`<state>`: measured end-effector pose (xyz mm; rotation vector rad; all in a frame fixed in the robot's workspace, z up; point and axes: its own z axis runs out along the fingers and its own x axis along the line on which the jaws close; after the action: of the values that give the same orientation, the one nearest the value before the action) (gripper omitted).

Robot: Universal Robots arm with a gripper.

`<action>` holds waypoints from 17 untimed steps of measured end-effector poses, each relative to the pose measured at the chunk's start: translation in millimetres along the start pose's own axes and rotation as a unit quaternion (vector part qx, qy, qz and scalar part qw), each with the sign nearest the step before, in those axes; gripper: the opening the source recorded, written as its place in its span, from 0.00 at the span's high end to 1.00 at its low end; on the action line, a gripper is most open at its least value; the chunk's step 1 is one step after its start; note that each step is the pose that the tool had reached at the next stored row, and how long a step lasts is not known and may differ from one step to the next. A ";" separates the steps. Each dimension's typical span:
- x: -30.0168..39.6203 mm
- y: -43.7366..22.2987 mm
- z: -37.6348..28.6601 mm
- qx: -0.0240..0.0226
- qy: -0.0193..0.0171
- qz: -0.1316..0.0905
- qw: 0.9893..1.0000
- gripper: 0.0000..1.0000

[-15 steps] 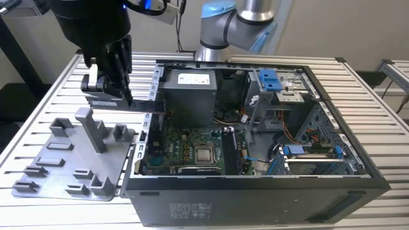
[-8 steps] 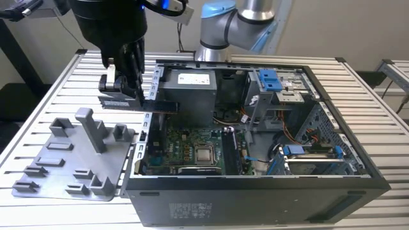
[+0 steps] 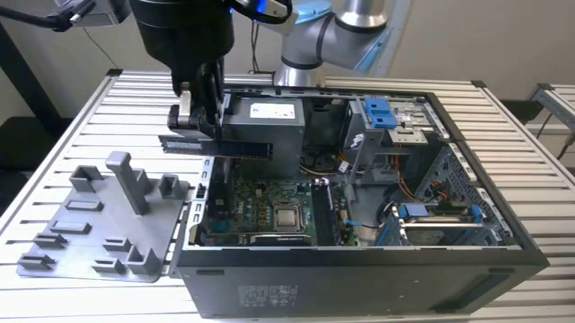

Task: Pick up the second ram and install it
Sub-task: 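Pick up the second ram and move it above second insertion slot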

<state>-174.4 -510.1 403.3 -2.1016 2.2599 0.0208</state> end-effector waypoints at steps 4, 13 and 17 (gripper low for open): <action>-1.0 -8.8 0.4 0.000 -0.001 -0.001 1.000 0.86; -1.8 -18.7 1.1 -0.001 -0.004 -0.017 1.000 0.86; -2.3 -25.0 1.3 -0.001 -0.004 -0.018 1.000 0.86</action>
<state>-149.3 -509.6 402.8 -2.1378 2.2189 0.0302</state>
